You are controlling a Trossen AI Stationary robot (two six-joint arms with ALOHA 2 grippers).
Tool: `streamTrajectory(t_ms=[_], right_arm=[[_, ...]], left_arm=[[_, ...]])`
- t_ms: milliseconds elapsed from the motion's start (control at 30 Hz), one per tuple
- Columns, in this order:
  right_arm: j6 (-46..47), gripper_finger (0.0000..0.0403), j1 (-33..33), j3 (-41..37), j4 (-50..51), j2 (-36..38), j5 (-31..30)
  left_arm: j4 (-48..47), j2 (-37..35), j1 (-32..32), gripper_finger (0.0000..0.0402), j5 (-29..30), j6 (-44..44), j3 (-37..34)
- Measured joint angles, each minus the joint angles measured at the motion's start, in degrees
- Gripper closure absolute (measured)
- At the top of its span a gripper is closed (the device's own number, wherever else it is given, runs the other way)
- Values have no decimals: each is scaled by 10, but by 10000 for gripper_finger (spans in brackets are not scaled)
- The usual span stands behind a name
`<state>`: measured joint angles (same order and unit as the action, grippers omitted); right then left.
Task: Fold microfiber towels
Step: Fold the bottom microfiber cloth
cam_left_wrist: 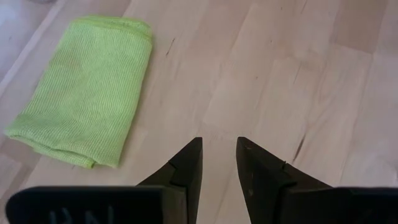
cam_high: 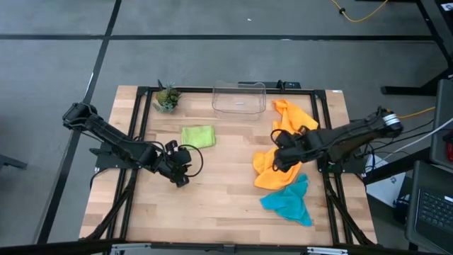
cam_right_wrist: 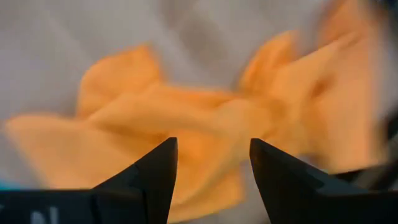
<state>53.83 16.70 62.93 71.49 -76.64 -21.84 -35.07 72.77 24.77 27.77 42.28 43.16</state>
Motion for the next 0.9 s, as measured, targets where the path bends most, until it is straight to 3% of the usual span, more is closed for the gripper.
streamTrajectory(t_ms=[100, 167, 433, 667, 900], right_arm=[[0, 199, -1, -79, -117, 21, 95], [-1, 199, 0, -114, -168, 23, 128], [46, 199, -1, -197, -198, 2, 78], [104, 199, -1, -203, -207, -2, 83], [74, 199, -1, -202, -408, -86, 139]], left_arm=[[0, 0, -1, 310, 0, 10, 0], [0, 0, -1, 310, 0, 11, 0], [2, 0, -1, 310, 0, 11, 0], [2, 0, -2, 310, 0, 10, 0], [2, 0, -2, 310, 0, 10, 0]])
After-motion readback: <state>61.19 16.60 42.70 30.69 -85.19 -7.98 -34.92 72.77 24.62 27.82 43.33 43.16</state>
